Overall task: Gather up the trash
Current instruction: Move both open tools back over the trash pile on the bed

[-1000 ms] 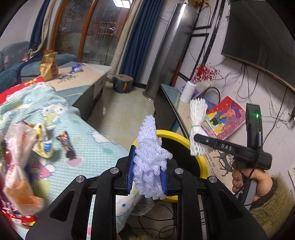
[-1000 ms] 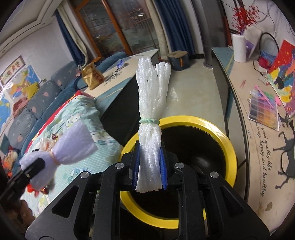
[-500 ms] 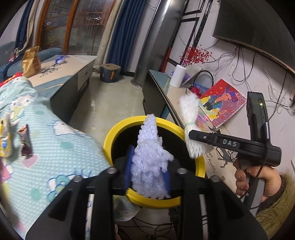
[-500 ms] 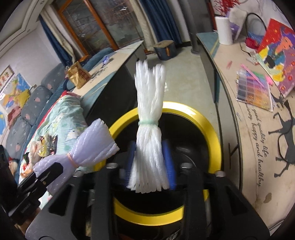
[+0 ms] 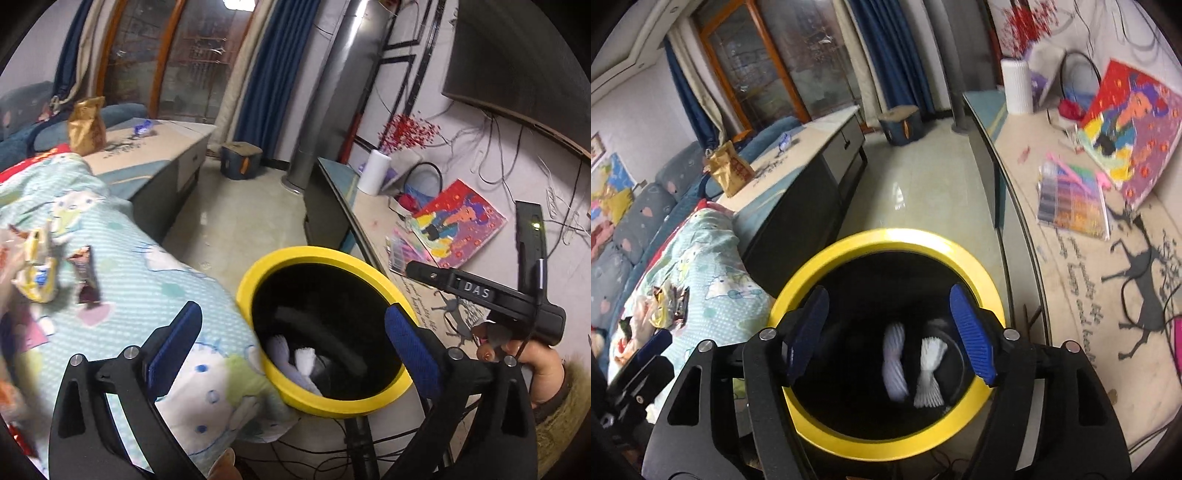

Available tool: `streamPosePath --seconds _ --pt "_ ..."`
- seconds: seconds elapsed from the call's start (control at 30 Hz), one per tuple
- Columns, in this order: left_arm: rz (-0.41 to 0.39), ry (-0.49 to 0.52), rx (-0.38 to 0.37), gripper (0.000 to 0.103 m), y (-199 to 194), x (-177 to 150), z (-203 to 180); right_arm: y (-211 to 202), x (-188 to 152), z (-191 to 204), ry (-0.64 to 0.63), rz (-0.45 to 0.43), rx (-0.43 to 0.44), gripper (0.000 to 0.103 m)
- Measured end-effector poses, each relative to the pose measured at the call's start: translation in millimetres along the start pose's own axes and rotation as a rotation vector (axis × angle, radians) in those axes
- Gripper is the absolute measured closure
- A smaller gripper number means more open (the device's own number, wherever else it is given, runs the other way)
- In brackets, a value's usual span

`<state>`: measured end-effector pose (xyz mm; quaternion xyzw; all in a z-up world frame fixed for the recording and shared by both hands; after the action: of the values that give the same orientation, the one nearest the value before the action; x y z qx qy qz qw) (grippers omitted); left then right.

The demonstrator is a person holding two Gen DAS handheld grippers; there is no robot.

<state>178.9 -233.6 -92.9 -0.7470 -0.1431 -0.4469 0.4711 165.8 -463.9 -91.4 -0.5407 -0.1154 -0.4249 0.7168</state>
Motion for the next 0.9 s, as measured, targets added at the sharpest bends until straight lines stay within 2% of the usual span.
streamPosePath --seconds 0.07,0.3,0.9 --pt "-0.016 -0.002 0.025 0.007 -10.3 0.5 5.8 -6.8 0.7 10.9 -0.028 -0.029 0.010 0.036" --pt "-0.066 -0.016 0.115 0.007 -49.8 1.3 30.2 -22.8 -3.3 44.3 -0.092 -0.071 0.072 0.033" --pt "-0.192 -0.111 0.257 0.007 -125.3 0.4 88.0 -42.1 -34.1 123.8 -0.241 -0.059 0.189 0.033"
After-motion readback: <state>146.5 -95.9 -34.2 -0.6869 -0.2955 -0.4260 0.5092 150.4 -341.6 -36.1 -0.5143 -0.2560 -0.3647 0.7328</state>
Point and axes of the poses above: each gripper's, at about its wrist camera, not at the fingertips, and y roughly the way its jaws point, z to its left, x to its top, the point moved 4 cm from there along y, roughly the way its jaws point, and after that the axes turned 8 degrees about y, right-handed, at the moved point
